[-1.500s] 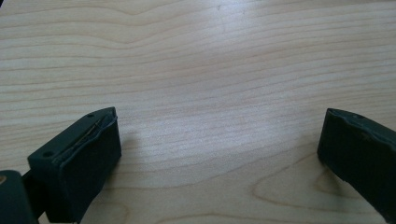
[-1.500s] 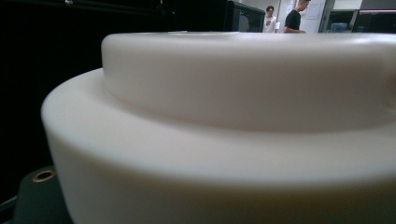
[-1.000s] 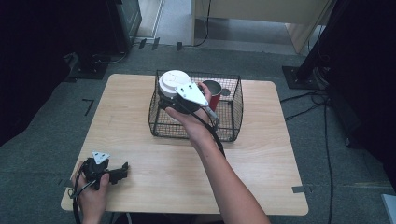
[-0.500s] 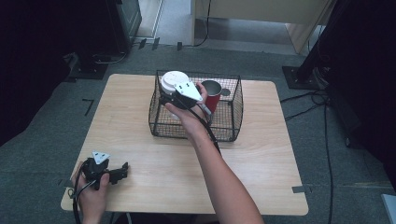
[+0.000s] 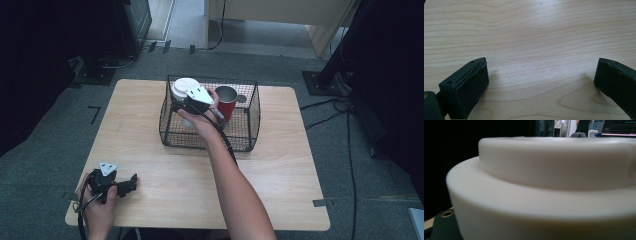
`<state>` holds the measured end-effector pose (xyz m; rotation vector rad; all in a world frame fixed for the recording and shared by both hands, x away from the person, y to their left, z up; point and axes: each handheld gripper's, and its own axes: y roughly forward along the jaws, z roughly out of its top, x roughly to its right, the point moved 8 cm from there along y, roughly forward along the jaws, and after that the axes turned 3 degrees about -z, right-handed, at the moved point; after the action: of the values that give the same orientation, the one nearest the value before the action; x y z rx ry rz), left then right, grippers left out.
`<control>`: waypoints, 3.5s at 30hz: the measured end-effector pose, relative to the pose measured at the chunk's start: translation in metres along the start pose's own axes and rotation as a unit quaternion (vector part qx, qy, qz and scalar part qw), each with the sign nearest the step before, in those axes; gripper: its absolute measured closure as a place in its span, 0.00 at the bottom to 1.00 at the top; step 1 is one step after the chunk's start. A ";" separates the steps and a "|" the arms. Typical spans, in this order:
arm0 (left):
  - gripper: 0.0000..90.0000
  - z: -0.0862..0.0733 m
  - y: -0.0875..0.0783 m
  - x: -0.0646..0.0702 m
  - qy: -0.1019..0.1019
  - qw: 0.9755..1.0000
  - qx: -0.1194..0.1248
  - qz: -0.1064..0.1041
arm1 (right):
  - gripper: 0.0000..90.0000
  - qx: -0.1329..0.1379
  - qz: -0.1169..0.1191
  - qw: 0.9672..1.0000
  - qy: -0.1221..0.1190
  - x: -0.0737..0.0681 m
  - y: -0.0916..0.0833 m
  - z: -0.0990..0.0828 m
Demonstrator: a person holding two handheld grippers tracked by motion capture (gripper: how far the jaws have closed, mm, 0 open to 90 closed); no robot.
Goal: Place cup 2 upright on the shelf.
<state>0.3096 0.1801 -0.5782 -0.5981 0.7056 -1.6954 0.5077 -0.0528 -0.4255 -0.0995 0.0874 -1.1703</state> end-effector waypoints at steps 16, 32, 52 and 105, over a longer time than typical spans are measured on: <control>0.00 0.000 0.000 0.000 0.000 1.000 0.001 0.000 | 0.17 -0.033 0.008 0.999 -0.013 -0.003 0.015 -0.026; 0.00 0.000 0.000 0.000 0.000 1.000 0.001 0.000 | 0.17 -0.053 0.013 0.998 -0.011 0.000 0.016 -0.038; 0.00 0.000 0.000 0.000 0.000 1.000 0.001 0.000 | 0.00 -0.082 0.046 0.995 -0.041 0.012 0.008 -0.040; 0.00 0.000 0.000 0.000 0.000 1.000 0.000 0.000 | 0.00 -0.058 0.085 0.990 -0.095 0.044 -0.039 -0.016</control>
<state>0.3097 0.1801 -0.5782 -0.5974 0.7061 -1.6948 0.4869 -0.1090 -0.4375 -0.3005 -0.0033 -0.9810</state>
